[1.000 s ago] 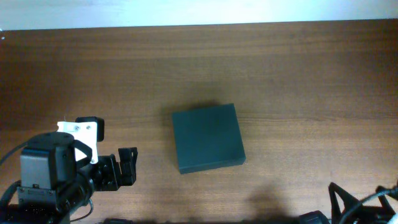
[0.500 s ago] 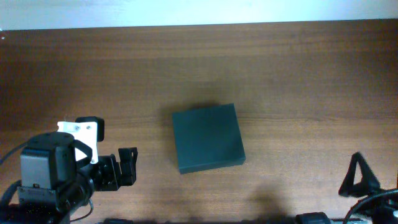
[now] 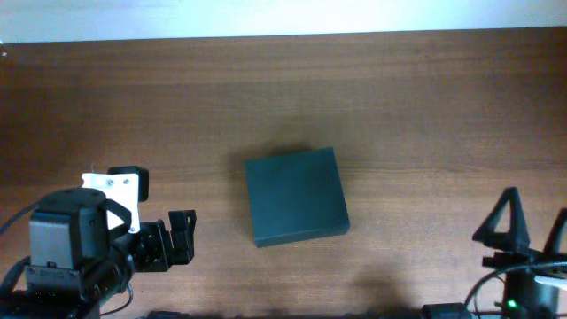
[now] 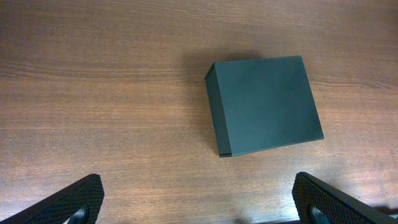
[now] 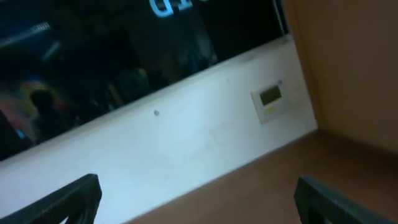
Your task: Pack container
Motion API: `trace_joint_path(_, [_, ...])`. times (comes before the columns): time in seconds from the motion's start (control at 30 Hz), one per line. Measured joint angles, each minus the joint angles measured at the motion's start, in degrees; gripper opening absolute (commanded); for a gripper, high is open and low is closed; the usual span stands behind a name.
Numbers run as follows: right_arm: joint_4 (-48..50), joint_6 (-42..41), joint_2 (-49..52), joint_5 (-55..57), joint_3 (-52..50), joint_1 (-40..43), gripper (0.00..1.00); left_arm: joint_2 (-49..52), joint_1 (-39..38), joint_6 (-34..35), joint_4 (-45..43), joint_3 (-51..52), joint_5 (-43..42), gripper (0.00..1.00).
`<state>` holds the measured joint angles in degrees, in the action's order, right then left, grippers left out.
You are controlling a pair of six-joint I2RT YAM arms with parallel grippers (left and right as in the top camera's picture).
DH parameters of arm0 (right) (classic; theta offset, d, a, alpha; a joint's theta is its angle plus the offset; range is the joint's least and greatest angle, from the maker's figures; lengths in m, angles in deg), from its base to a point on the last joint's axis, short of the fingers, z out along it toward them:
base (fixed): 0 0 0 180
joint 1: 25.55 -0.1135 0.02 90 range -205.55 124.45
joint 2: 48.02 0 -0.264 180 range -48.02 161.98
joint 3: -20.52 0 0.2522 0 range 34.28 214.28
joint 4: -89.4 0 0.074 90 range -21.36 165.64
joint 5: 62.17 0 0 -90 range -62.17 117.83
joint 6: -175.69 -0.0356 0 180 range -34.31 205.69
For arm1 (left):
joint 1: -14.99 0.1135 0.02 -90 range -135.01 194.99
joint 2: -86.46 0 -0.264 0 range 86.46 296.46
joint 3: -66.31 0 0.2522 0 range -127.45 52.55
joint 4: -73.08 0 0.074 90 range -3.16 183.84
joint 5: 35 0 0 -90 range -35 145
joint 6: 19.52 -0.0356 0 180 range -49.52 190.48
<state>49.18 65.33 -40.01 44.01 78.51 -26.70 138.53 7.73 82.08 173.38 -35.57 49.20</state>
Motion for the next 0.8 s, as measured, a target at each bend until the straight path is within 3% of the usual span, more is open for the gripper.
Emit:
trace_joint_path(0.37, [17.2, 0.0, -3.2, -0.8, -18.1, 0.0, 0.99, 0.0, 0.0, 0.0, 0.0, 0.0, 0.0, 0.99])
trace_joint_path(0.8, [31.1, 6.6, -3.3, -4.8, -27.9, 0.0, 0.99, 0.0, 0.0, 0.0, 0.0, 0.0, 0.0, 0.99])
